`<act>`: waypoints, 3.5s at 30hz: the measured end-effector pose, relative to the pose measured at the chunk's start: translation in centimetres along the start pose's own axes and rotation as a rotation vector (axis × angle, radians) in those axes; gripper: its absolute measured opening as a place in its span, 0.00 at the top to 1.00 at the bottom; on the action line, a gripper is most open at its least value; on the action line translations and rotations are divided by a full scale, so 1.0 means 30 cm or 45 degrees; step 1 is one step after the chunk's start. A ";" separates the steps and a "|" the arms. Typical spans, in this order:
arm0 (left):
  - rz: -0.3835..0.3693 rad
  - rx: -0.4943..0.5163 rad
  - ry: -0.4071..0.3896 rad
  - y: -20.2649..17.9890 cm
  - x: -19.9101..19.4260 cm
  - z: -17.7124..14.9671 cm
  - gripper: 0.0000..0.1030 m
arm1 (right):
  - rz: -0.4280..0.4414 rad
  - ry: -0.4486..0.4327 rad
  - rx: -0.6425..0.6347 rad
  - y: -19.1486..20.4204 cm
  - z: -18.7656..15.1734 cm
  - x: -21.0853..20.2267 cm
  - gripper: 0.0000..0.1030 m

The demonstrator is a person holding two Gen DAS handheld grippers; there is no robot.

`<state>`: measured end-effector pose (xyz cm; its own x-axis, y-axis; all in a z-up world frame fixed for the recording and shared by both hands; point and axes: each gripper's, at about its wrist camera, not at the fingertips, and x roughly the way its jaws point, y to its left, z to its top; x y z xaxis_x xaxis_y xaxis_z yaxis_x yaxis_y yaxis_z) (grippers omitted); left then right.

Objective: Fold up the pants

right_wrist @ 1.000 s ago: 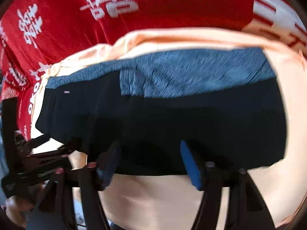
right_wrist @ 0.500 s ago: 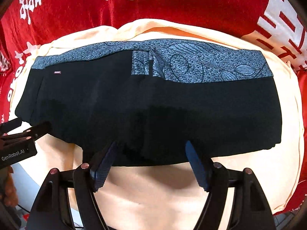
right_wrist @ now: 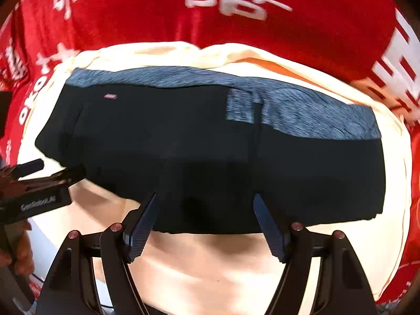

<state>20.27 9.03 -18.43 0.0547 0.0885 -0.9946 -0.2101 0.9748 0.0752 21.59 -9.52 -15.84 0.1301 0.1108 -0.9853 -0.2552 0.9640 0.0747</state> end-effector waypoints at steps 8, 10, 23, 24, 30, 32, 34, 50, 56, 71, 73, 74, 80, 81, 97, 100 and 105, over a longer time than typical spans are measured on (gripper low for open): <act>-0.034 -0.056 0.004 0.069 0.016 -0.005 0.00 | -0.010 0.089 -0.015 0.026 -0.017 0.104 0.21; -0.051 -0.072 0.001 0.092 0.023 -0.005 0.00 | -0.015 0.094 -0.032 0.033 -0.017 0.108 0.19; -0.157 -0.189 -0.010 0.207 0.064 0.031 0.00 | -0.038 0.114 -0.056 0.063 -0.006 0.131 0.15; -0.164 -0.202 -0.006 0.221 0.072 0.035 0.00 | -0.039 0.114 -0.055 0.064 -0.005 0.133 0.15; -0.214 -0.256 -0.007 0.299 0.096 0.048 0.00 | -0.057 0.119 -0.072 0.078 -0.005 0.139 0.14; -0.262 -0.288 -0.010 0.328 0.100 0.046 0.00 | -0.062 0.120 -0.075 0.100 -0.007 0.147 0.14; -0.323 -0.329 -0.023 0.365 0.101 0.042 0.00 | -0.064 0.121 -0.079 0.118 -0.013 0.149 0.14; -0.797 -0.681 -0.176 0.515 0.183 -0.034 0.00 | -0.075 0.100 -0.112 0.200 -0.084 0.159 0.14; -0.822 -0.667 -0.202 0.461 0.157 0.008 0.00 | -0.057 0.082 -0.092 0.205 -0.112 0.152 0.14; -0.392 -0.531 -0.180 0.327 0.141 0.095 0.59 | 0.019 0.071 -0.060 0.213 -0.059 0.055 0.14; -0.314 -0.426 -0.220 0.292 0.105 0.096 0.63 | 0.046 0.037 -0.052 0.209 -0.025 0.002 0.14; -0.247 -0.339 -0.258 0.258 0.078 0.095 0.64 | 0.059 0.023 -0.050 0.209 -0.008 -0.026 0.14; 0.026 0.078 -0.461 0.074 -0.010 0.035 0.65 | 0.340 0.046 0.007 0.176 0.309 -0.083 0.14; 0.067 0.143 -0.488 0.047 -0.014 0.020 0.65 | 0.434 0.098 0.001 0.206 0.370 -0.074 0.13; 0.238 0.362 -0.583 -0.056 0.014 -0.042 0.65 | 0.501 0.703 -0.515 0.903 0.524 0.293 0.15; 0.244 0.371 -0.563 -0.069 0.011 -0.047 0.65 | 0.452 0.695 -0.494 0.855 0.511 0.308 0.80; 0.238 0.455 -0.636 -0.138 -0.074 -0.074 0.65 | 0.642 0.505 -0.364 0.638 0.497 0.149 0.83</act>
<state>18.84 4.36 -16.70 0.5151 0.2646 -0.8152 0.0732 0.9341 0.3494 31.59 13.02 -16.53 -0.4161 0.3788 -0.8267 -0.4412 0.7108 0.5478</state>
